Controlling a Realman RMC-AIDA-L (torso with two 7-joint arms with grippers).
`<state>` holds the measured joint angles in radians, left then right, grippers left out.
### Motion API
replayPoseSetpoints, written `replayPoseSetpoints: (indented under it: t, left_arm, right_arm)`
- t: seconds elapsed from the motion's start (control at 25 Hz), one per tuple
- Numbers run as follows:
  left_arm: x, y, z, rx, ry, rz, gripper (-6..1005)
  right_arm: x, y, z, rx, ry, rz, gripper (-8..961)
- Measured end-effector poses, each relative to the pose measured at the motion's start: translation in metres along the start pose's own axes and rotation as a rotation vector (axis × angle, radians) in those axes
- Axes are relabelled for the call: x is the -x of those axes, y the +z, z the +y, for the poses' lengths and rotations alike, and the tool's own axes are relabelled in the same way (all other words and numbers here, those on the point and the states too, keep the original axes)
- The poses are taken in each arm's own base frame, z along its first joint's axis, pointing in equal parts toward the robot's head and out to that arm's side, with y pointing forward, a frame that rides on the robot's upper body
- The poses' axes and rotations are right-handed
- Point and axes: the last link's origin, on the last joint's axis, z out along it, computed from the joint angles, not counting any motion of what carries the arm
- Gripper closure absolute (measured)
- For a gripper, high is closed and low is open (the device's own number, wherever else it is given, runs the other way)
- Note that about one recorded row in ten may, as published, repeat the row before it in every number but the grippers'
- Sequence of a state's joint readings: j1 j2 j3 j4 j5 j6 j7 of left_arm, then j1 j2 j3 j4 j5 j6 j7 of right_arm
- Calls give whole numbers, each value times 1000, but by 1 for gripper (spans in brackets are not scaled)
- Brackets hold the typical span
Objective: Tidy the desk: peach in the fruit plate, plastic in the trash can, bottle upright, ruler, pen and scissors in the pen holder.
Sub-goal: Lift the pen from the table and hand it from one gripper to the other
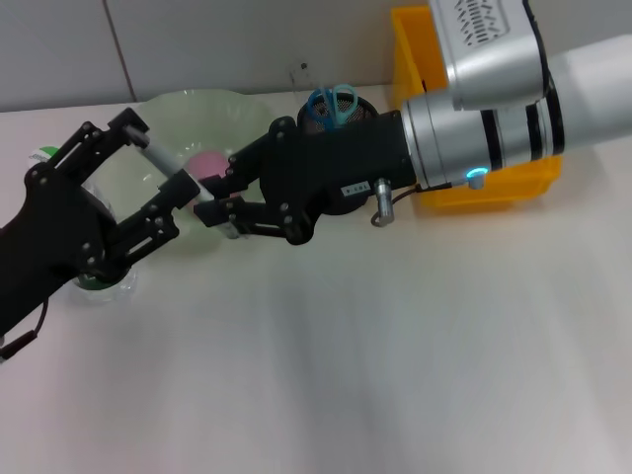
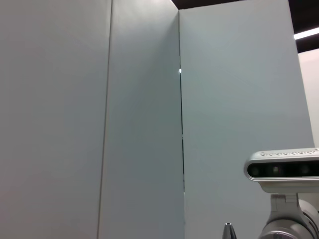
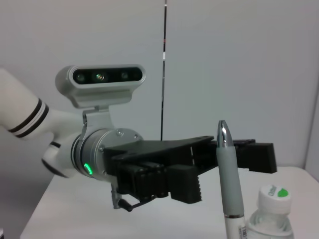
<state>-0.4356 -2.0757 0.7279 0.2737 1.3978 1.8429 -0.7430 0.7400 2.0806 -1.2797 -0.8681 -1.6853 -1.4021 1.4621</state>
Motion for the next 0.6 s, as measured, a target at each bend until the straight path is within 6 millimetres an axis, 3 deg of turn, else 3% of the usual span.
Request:
replayPoseSetpoints:
  t: [0.6]
  left_arm:
    - [10, -3, 9, 1, -1, -24, 331]
  right_arm:
    - [-13, -2, 5, 9, 35, 20, 792]
